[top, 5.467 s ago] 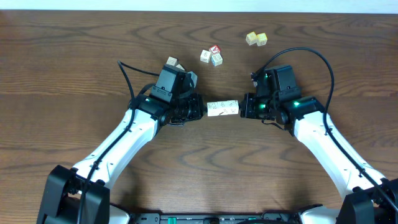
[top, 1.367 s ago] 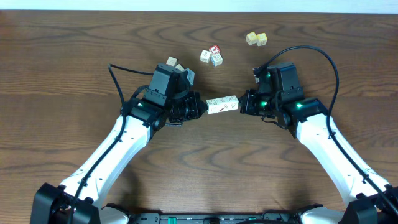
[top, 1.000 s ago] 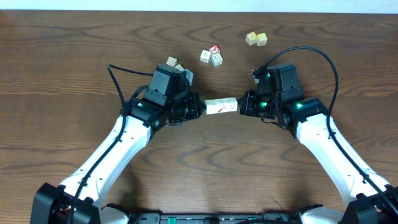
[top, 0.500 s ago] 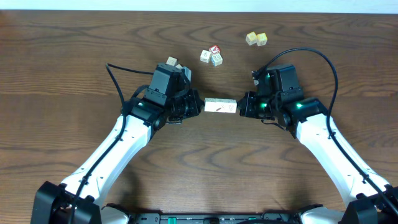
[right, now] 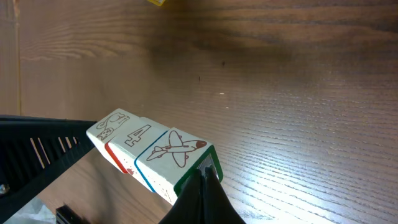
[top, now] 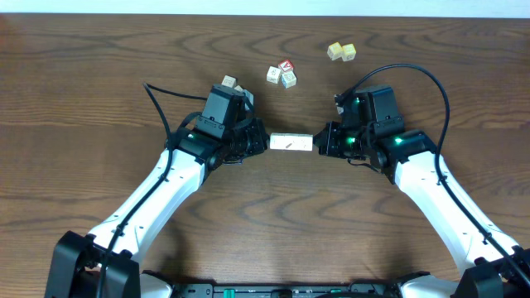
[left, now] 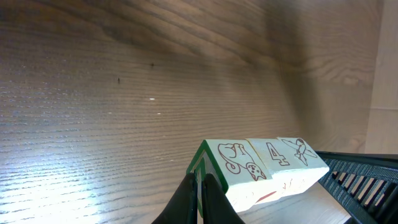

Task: Lift 3 blocks
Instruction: 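Keep the row clamped aloft between the left and right grippers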

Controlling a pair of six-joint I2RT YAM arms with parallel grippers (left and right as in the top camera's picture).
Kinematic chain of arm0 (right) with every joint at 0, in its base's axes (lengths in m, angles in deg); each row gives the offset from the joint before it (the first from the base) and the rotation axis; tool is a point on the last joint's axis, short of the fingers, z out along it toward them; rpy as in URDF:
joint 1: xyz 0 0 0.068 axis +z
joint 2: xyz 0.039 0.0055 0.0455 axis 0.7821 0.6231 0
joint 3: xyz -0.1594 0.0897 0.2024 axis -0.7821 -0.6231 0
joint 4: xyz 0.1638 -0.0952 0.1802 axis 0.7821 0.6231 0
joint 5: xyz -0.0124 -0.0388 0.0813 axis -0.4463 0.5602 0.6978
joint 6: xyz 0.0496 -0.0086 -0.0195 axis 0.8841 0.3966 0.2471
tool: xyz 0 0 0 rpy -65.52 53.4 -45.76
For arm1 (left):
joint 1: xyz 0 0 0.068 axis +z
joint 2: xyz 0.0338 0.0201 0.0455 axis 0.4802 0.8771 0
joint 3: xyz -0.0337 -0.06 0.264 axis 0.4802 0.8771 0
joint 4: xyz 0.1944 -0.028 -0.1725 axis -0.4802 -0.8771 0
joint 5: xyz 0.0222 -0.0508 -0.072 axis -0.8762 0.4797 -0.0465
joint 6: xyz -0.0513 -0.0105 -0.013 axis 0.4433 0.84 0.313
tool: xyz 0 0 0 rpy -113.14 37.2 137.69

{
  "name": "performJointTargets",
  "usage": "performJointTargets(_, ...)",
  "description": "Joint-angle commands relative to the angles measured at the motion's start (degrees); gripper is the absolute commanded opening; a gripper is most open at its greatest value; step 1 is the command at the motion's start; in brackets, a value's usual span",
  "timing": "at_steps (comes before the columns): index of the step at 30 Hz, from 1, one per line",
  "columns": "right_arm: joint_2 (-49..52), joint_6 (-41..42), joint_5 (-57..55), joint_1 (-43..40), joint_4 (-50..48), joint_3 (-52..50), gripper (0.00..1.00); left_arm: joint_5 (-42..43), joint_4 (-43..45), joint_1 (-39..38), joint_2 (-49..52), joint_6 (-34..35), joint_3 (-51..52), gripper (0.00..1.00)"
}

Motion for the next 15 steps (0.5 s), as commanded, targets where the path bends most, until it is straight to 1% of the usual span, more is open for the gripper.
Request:
performJointTargets(1,-0.42,0.66,15.52,3.54,-1.27,1.07,0.01,10.58,1.57,-2.6,0.33,0.76,-1.81,0.07)
performJointTargets(9,-0.42,0.63,13.27,3.54,-0.74,1.07,0.01,10.78,1.57,-2.64,0.33,0.96,-1.81,0.07)
performJointTargets(15,-0.42,0.63,12.41,3.54,-0.59,1.07,0.01,10.69,1.79,-4.17,0.33,0.94,-1.81,0.07)
